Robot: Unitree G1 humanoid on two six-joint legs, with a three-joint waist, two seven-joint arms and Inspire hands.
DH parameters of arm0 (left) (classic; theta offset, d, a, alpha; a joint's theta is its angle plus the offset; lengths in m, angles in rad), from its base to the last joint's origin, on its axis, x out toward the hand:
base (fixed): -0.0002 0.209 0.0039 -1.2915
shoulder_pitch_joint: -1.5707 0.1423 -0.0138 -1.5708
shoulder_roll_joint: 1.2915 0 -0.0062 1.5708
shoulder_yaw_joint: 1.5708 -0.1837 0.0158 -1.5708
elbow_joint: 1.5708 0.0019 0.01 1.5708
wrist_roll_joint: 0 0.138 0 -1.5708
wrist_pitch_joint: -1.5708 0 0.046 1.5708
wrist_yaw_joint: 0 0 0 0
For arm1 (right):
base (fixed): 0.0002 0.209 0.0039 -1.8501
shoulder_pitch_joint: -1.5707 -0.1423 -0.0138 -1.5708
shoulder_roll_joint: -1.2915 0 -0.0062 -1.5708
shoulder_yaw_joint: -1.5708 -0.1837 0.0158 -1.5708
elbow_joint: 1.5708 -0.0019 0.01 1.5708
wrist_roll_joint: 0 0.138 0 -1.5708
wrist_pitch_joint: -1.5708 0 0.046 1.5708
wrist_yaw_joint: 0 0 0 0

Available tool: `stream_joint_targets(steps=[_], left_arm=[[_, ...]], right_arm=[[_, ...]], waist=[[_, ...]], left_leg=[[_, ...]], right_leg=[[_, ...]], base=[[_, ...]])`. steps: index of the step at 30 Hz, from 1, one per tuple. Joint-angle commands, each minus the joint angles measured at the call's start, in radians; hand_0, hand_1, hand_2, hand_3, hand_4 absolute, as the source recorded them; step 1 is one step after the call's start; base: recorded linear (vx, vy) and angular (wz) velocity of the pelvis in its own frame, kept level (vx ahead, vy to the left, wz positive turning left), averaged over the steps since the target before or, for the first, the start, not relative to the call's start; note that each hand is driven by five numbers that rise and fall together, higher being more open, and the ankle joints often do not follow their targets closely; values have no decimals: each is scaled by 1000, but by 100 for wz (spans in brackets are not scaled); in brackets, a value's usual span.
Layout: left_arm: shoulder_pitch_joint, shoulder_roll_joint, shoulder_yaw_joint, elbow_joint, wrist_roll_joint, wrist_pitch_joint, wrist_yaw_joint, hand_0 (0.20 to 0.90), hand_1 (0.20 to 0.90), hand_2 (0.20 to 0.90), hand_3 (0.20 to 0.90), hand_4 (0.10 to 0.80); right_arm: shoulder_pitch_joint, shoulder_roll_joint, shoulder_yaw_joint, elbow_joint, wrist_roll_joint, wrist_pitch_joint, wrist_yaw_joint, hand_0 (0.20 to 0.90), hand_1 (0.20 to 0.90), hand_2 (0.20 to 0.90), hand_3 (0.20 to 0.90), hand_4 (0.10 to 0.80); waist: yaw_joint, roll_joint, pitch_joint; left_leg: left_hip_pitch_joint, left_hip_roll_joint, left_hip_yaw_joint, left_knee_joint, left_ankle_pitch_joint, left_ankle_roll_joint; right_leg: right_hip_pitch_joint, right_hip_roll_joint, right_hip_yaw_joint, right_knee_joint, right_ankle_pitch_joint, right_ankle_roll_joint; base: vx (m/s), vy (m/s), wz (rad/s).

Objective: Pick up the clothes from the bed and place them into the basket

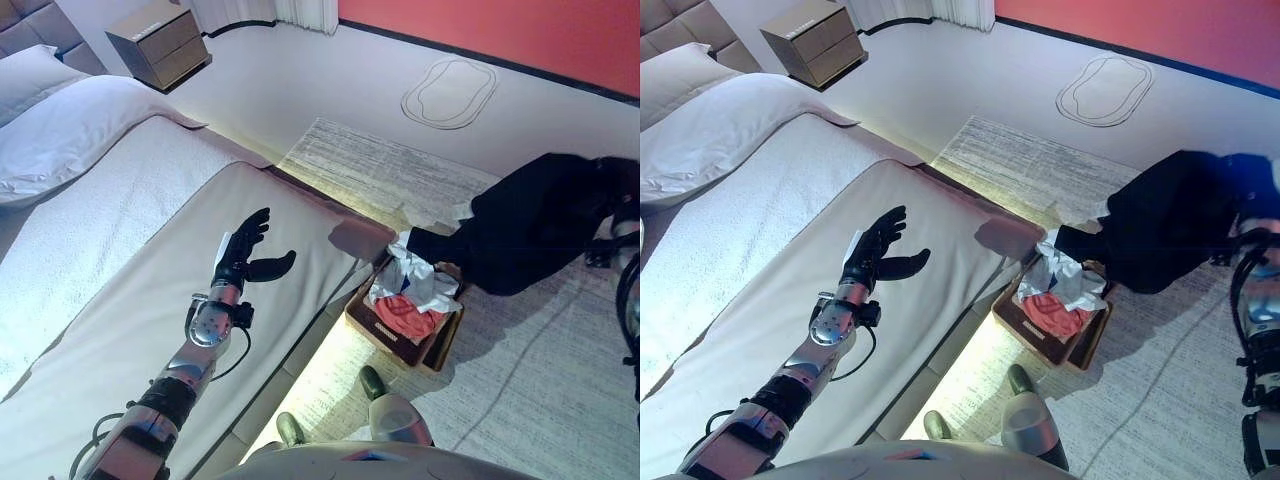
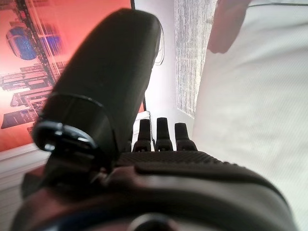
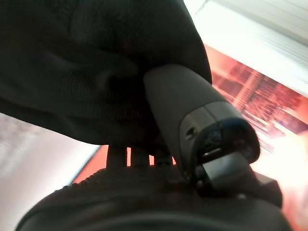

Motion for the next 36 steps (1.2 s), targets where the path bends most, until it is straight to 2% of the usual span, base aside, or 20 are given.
stream_joint_targets(steps=[1, 9, 17, 24, 27, 28, 29, 36], left_arm=[[-45, 32, -1, 18, 34, -60, 43, 900, 900, 900, 900, 800], [-70, 9, -18, 21, 45, -51, 62, 900, 900, 900, 900, 800], [-83, 0, -44, 18, 50, -47, 70, 900, 900, 900, 900, 800], [-93, 3, -57, 20, 41, -67, 65, 900, 900, 900, 900, 800], [-96, 3, -62, 16, 41, -66, 60, 900, 900, 900, 900, 800], [-97, 3, -66, 11, 40, -66, 60, 900, 900, 900, 900, 800], [-99, 3, -68, 10, 39, -67, 60, 900, 900, 900, 900, 800], [-102, 4, -73, 12, 40, -73, 59, 900, 900, 900, 900, 800]], right_arm=[[-115, -16, -18, -34, -40, -123, -18, 300, 300, 300, 200, 100], [-118, 60, 55, 34, -29, -126, 29, 300, 300, 300, 200, 100], [-148, 147, 127, 214, -44, -129, 8, 300, 300, 300, 200, 100], [-156, 190, 141, 336, -43, -155, -2, 300, 300, 300, 200, 100], [-155, 203, 148, 362, -53, -139, -6, 300, 300, 300, 200, 100], [-149, 210, 149, 379, -62, -130, -10, 420, 420, 420, 340, 240], [-147, 217, 150, 400, -69, -121, -11, 900, 900, 900, 900, 800], [-143, 237, 159, 471, -70, -140, -7, 900, 900, 900, 900, 800]], waist=[[30, -67, -126], [41, -66, -118], [71, -59, -104], [90, -48, -94], [96, -45, -93], [98, -44, -92], [101, -43, -92], [114, -40, -86]], left_leg=[[40, -4, 3, 71, -177, 14], [38, -6, 2, 79, -182, 16], [30, -8, -13, 81, -182, 18], [29, -11, -26, 74, -177, 19], [27, -11, -31, 70, -173, 19], [28, -12, -34, 68, -172, 18], [29, -13, -36, 65, -171, 19], [30, -12, -46, 54, -162, 18]], right_leg=[[-36, 23, -16, 85, -63, 17], [-41, 22, -20, 87, -60, 18], [-43, 18, -28, 83, -56, 16], [-42, 12, -42, 80, -55, 16], [-41, 12, -47, 80, -56, 16], [-39, 11, -50, 79, -56, 16], [-37, 11, -51, 77, -55, 16], [-35, 9, -58, 74, -52, 17]], base=[[0, 0, 0], [-20, -11, 6], [-10, -7, 1], [-27, -19, 5], [-24, -15, 9], [-13, -17, 8], [-13, -21, 9], [-4, -6, 2]])
